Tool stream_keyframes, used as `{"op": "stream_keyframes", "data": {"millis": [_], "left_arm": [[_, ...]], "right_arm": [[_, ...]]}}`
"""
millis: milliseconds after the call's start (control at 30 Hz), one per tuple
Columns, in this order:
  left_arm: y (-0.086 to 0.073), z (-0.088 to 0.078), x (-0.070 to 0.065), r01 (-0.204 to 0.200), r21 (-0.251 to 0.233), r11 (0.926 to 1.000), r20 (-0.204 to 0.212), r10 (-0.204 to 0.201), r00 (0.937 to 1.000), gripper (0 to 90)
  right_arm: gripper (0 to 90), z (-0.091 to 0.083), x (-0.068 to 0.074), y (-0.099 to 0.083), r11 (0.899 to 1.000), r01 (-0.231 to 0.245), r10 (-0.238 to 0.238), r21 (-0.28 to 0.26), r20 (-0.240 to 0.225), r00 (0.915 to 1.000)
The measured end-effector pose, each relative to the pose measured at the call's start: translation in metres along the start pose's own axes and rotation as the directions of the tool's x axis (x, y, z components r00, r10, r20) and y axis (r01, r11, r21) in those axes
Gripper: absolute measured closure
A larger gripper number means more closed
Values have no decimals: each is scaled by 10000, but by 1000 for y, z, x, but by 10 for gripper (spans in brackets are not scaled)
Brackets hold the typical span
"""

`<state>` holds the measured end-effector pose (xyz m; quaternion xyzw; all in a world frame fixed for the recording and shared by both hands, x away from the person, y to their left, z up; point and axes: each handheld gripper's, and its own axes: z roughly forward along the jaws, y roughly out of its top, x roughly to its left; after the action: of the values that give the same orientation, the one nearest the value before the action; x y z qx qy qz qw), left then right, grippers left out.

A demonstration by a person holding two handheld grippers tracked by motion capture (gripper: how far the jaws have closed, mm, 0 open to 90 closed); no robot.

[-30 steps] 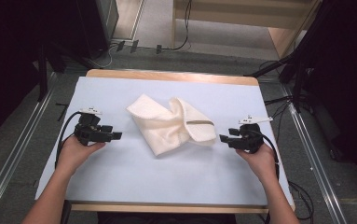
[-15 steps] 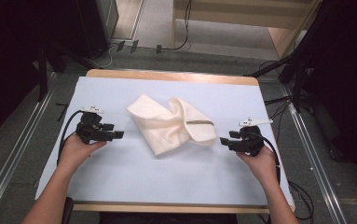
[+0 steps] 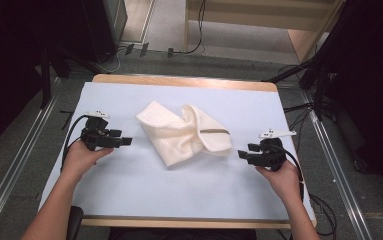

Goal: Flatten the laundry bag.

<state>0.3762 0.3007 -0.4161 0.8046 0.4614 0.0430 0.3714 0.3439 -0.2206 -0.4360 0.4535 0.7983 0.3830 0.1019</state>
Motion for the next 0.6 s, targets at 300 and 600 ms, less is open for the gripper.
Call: {"op": "stream_keyframes", "data": {"millis": [300,600], "left_arm": [[3,-1,-3,-82,7,10000,107,82,9999,347],[4,-2,-7,-195,36,9998,126,194,9997,351]], "right_arm": [[484,-8,5,6,9999,96,-94,-143,111,9999],[400,-14,30,22,9958,815,-817,-427,-46,9966]]}}
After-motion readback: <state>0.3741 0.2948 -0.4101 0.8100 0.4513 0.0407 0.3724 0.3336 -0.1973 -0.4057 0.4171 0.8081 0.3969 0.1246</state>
